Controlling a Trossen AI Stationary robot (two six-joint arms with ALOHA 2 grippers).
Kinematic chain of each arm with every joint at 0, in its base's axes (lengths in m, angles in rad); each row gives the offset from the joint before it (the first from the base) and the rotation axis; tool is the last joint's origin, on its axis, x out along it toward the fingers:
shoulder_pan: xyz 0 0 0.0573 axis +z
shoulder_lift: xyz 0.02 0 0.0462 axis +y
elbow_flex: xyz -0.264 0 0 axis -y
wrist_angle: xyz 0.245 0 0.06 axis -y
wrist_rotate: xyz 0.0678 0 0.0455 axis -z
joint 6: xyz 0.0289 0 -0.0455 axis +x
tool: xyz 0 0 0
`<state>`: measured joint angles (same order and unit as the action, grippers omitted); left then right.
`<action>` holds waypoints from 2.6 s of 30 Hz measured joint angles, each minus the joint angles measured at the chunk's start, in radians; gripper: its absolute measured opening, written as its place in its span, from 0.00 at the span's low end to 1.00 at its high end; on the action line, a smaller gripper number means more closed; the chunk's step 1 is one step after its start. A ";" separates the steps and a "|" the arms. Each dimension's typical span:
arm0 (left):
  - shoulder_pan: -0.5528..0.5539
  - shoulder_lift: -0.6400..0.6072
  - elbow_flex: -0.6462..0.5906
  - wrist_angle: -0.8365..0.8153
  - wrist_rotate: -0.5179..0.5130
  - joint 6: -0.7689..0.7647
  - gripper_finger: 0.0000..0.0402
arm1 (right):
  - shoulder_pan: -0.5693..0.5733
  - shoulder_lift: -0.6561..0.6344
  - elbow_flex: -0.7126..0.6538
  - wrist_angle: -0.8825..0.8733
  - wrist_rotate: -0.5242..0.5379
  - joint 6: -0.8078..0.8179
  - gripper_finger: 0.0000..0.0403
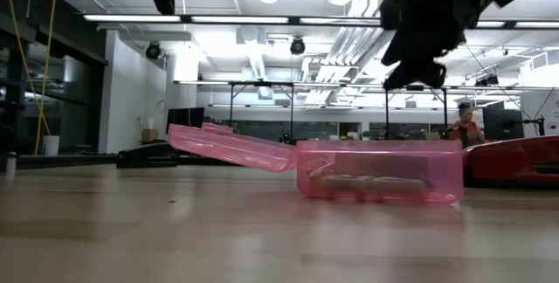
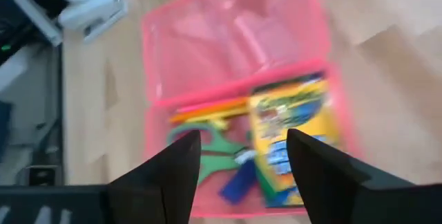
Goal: Pack school essentials
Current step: Adjust the pink supply box, then return to Home Position
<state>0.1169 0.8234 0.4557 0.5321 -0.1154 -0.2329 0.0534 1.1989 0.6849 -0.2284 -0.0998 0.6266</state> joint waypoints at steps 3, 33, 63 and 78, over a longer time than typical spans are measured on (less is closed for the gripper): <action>0.000 0.000 0.000 -0.017 -0.017 -0.001 0.00 | -0.001 -0.078 -0.001 -0.076 0.092 -0.058 0.48; 0.000 0.119 0.001 -0.266 -0.037 -0.204 0.00 | -0.038 0.067 -0.275 0.197 0.105 0.180 0.00; 0.006 -0.063 0.242 -0.457 0.082 0.079 0.00 | -0.163 -0.300 0.081 0.291 -0.023 -0.340 0.00; -0.082 -0.404 -0.133 -0.319 0.051 0.009 0.00 | -0.116 -0.299 0.082 0.322 -0.025 -0.313 0.00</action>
<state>0.0349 0.4192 0.3229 0.2134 -0.0647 -0.2242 -0.0624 0.8997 0.7673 0.0940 -0.1249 0.3134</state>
